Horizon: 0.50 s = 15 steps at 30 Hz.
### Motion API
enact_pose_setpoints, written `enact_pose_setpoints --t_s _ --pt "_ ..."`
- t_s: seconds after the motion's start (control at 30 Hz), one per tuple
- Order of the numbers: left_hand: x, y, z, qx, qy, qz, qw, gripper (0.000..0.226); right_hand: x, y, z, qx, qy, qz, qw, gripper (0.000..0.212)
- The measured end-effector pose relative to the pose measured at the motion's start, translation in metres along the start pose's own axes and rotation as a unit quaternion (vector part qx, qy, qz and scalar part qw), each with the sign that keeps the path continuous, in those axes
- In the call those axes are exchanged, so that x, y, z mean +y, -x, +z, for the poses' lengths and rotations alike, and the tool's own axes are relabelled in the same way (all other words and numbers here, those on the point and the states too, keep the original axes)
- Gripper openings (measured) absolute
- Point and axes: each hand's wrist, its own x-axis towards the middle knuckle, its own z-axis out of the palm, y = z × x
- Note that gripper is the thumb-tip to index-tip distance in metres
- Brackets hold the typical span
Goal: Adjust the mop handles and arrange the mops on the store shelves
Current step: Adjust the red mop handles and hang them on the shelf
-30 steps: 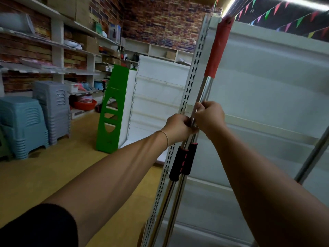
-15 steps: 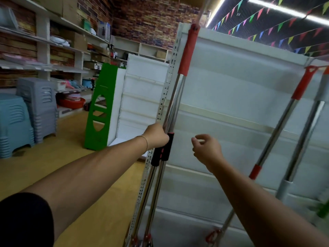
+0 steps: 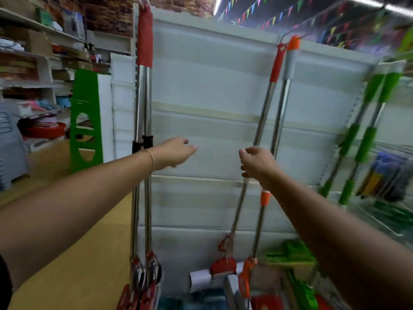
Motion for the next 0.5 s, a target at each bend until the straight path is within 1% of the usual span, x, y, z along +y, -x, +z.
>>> enact_pose_setpoints --t_s 0.07,0.17,0.27,0.3,0.43,0.5 --pt "0.025 0.009 0.024 -0.012 -0.023 0.054 0.998 0.051 0.012 0.014 -0.030 0.006 0.003 0.000 1.000 0.031" --pt "0.068 0.027 0.062 -0.027 -0.018 0.128 0.991 0.043 0.035 0.031 -0.075 0.020 0.010 -0.005 1.000 0.036" --pt "0.107 0.038 0.104 -0.048 -0.018 0.181 0.982 0.041 0.061 0.048 -0.124 0.026 0.007 0.019 0.999 0.034" --pt "0.120 0.041 0.118 -0.057 -0.020 0.194 0.979 0.041 0.070 0.054 -0.140 0.032 0.007 0.027 0.999 0.036" --pt "0.171 0.047 0.172 -0.094 -0.033 0.242 0.965 0.043 0.105 0.078 -0.207 0.086 0.031 0.039 0.995 0.051" --pt "0.196 0.053 0.199 -0.114 -0.040 0.268 0.956 0.047 0.123 0.091 -0.239 0.118 0.049 0.057 0.990 0.051"
